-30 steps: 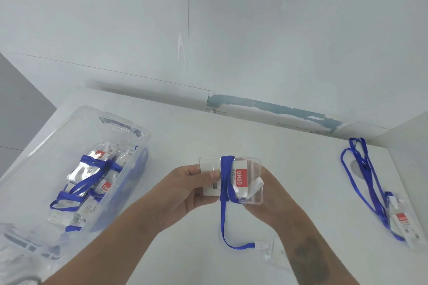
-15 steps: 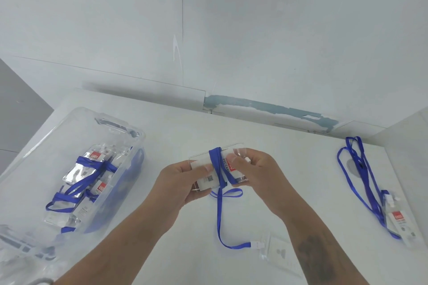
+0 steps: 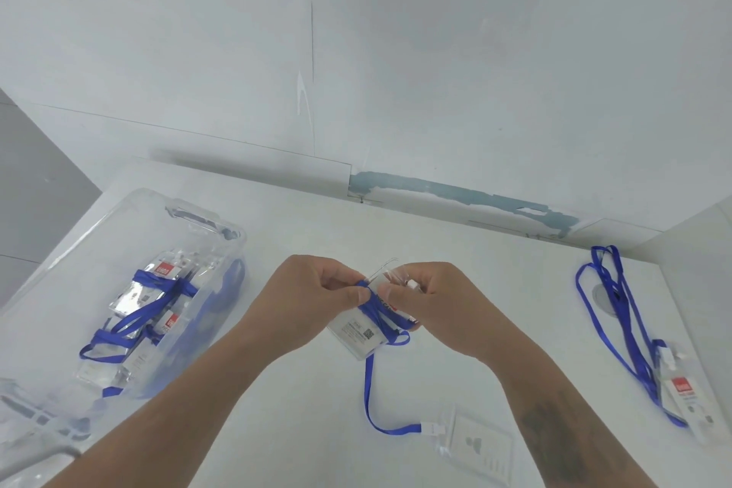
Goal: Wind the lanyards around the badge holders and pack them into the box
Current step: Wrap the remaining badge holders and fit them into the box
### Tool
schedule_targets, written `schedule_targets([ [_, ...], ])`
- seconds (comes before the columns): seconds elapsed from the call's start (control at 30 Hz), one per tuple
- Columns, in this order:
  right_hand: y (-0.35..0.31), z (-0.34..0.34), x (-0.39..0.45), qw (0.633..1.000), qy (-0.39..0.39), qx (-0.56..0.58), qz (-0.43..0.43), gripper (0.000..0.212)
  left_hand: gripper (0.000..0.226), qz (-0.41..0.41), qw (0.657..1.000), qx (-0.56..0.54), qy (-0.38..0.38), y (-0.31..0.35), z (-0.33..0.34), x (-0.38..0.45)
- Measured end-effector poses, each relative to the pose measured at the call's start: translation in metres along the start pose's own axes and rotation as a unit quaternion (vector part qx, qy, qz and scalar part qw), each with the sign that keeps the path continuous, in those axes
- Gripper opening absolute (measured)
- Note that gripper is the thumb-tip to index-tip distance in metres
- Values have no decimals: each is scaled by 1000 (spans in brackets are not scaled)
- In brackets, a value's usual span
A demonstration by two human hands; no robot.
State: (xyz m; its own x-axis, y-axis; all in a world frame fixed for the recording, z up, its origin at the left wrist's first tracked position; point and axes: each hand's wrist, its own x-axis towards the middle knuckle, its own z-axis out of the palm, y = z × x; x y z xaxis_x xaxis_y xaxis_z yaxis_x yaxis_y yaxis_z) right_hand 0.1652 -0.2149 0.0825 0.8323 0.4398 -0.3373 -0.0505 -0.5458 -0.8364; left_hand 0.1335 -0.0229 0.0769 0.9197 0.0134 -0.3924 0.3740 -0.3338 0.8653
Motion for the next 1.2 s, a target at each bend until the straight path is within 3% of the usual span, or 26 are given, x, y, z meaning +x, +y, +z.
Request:
schedule_targets([
  [0.13, -1, -6, 1, 999, 29, 39, -7, 12, 13, -6, 1000, -15, 15, 3, -1, -5],
  [0.33, -8, -5, 5, 999, -16, 42, 20, 21, 14, -16, 998, -52, 33, 2, -10, -12],
  [0.57, -29, 10, 12, 999, 1, 14, 29, 21, 10, -32, 995, -79, 44, -11, -39, -18],
  [1.0, -109, 122, 68, 994, 37, -97, 28, 14, 9, -87, 989, -122, -18, -73, -173, -32],
  [1.2, -140, 173, 102, 989, 28, -141, 34, 17, 11, -126, 980, -157, -2, -111, -219, -33],
])
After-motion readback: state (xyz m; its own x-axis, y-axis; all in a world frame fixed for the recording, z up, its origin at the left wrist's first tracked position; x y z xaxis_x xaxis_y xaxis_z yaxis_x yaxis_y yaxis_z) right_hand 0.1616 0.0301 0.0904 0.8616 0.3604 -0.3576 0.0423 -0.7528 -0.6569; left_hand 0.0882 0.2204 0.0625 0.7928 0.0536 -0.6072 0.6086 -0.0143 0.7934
